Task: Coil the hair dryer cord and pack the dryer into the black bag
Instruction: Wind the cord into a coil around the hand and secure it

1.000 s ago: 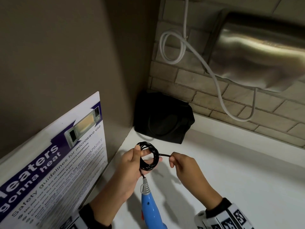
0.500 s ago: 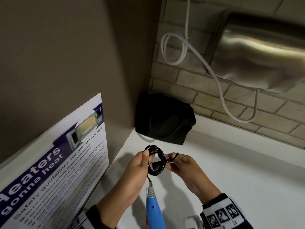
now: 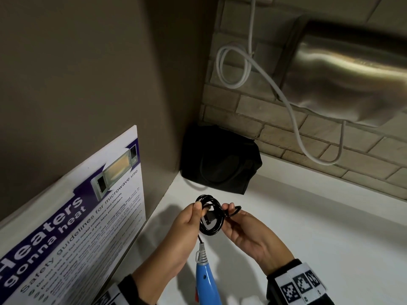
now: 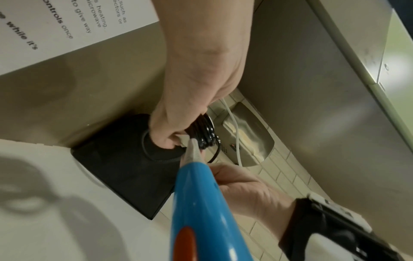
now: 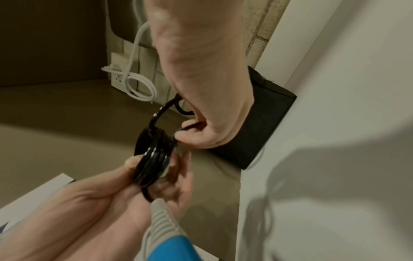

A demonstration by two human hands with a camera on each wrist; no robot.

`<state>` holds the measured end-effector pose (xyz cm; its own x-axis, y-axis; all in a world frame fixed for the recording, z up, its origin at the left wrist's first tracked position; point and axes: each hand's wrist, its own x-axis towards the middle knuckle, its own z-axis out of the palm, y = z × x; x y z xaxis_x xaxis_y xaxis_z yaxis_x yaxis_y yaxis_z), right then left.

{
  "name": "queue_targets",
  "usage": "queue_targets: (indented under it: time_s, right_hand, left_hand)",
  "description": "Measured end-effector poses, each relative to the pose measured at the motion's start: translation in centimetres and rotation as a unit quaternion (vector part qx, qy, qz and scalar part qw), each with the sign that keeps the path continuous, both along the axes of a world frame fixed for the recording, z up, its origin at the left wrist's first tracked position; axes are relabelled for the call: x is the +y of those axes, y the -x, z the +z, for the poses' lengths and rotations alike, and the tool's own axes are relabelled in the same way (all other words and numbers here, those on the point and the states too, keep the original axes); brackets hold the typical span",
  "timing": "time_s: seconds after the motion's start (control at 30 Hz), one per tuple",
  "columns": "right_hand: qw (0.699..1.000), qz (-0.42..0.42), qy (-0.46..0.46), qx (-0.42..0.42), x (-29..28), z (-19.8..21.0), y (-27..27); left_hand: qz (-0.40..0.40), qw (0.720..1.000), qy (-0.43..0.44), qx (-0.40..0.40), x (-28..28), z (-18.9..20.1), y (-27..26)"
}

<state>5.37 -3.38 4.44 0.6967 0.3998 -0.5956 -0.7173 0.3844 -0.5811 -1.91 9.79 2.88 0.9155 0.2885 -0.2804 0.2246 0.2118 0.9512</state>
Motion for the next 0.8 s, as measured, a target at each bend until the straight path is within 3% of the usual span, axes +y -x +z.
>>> queue_targets:
  time_s: [0.17, 0.4, 0.57, 0.8]
  right_hand:
    - [0.999, -0.001, -0.013, 0.031, 0.3, 0.0, 0.2]
    - [0.998, -0.021, -0.012, 0.063, 1.3, 0.2, 0.4]
    - [0.995, -0.068, -0.014, 0.075, 1.9, -0.2, 0.5]
    - [0.996, -0.055, -0.013, 0.068, 2.4, 0.3, 1.2]
  left_hand:
    - [0.017, 1.000, 0.018, -0.017, -0.2, -0.4, 0.1]
    - [0.034, 0.989, -0.121, -0.076, -1.1, 0.2, 0.5]
    - [0.031, 0.988, -0.129, -0.079, -0.9, -0.1, 0.6]
    - [0.079, 0.974, -0.182, -0.109, -1.4, 0.0, 0.7]
